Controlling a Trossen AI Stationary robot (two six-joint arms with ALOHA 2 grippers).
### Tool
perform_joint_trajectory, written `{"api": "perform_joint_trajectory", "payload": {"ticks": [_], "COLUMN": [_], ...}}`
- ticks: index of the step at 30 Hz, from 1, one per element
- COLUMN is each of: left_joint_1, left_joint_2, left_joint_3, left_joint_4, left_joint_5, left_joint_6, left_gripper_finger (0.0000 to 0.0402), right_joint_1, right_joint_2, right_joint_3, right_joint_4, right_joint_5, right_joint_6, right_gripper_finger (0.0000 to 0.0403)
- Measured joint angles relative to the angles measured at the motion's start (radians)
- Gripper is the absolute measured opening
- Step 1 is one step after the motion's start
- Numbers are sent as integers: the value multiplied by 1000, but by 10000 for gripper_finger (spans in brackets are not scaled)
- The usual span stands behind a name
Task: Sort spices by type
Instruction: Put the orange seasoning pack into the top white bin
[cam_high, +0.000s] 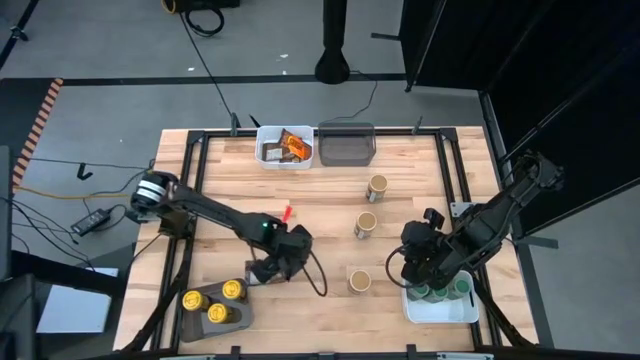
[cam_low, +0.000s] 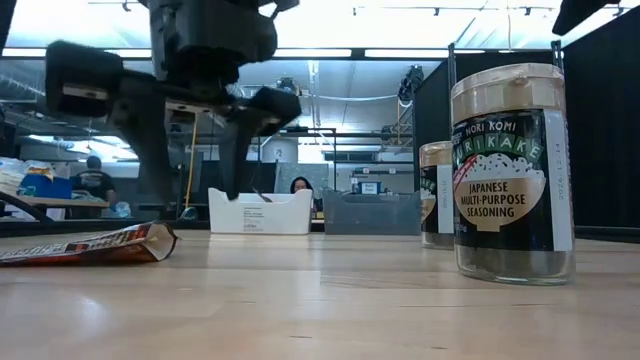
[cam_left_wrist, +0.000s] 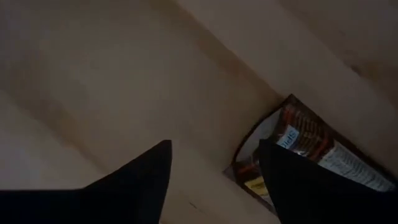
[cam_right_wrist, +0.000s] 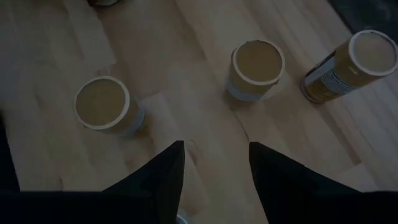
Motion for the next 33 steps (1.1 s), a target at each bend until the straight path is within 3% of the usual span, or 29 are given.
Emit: {"api": "perform_joint_trajectory", "payload": {"ticks": [5,9,21,25,33], "left_joint_1": [0,0,0,0,0], "left_joint_2": [83,110,108,106,106], "left_joint_3": [57,90,37,22,17], "left_joint_4": [-90,-164,-159,-150,-157], "left_joint_5": [35,34,45,53,105], "left_joint_6": [144,156,223,252,260], "left_gripper_finger": [244,244,231,180,34], "right_joint_1": [0,0,0,0,0], "right_joint_2": [0,0,0,0,0], "right_joint_3": [-1,-1,-1,-1,-1], "right_joint_4": [3,3,-1,-2,-3], "right_joint_5": [0,0,0,0,0], "right_joint_6": [0,-2,-11,-11,-11], "right_gripper_finger": [190,190,190,190,190]}}
